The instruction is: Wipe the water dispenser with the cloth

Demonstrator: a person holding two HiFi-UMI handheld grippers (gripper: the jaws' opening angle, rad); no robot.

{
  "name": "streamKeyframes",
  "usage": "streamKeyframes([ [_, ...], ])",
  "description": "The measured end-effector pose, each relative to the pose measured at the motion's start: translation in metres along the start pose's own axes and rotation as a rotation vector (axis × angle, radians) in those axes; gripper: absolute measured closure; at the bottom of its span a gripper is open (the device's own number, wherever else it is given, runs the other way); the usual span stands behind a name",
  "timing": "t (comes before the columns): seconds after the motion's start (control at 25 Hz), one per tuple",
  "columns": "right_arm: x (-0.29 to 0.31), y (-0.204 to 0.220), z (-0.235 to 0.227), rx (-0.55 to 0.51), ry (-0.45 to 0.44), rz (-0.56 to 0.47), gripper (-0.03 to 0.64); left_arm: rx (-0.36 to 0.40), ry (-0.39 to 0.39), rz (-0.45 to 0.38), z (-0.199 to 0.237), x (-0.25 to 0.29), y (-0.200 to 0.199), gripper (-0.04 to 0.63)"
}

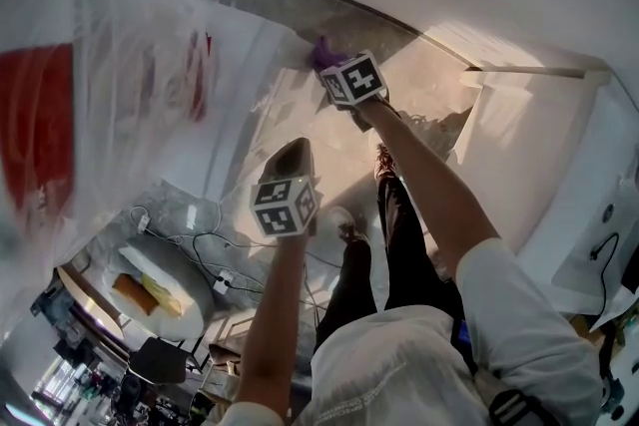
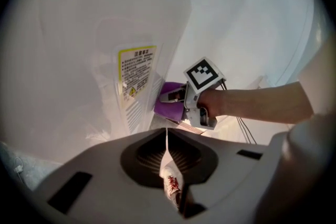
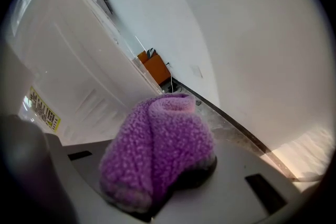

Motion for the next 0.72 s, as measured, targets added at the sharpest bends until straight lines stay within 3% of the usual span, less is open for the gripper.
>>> streamKeyframes([
  [0.32,-0.004,0.007,0.036,-0.001,0.003,-0.006,0.551,-0.110,0.026,-0.016,0.006,-0.007,0.025,0.577],
  [0.52,0.001,0.025,0.073,-0.090,-0.061,0.011,0.551,-0.133,0.023,-0.002,0.012,-0.014,0.045,0.577],
  [0.72,0.007,0.037,0.094,-0.070,-0.133,0.038,0.551,-0.189,0.013,-0.019,0.030,-0.028,0.055,0.577],
])
Point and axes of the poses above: the fingertips, and each gripper's own axes: x forward along the fingers, z to its left, y out of its underside, the point moved 6 cm from there along -x, backward along the fingers, and after that the axes turned 15 degrees about z, right-handed, at the moved point
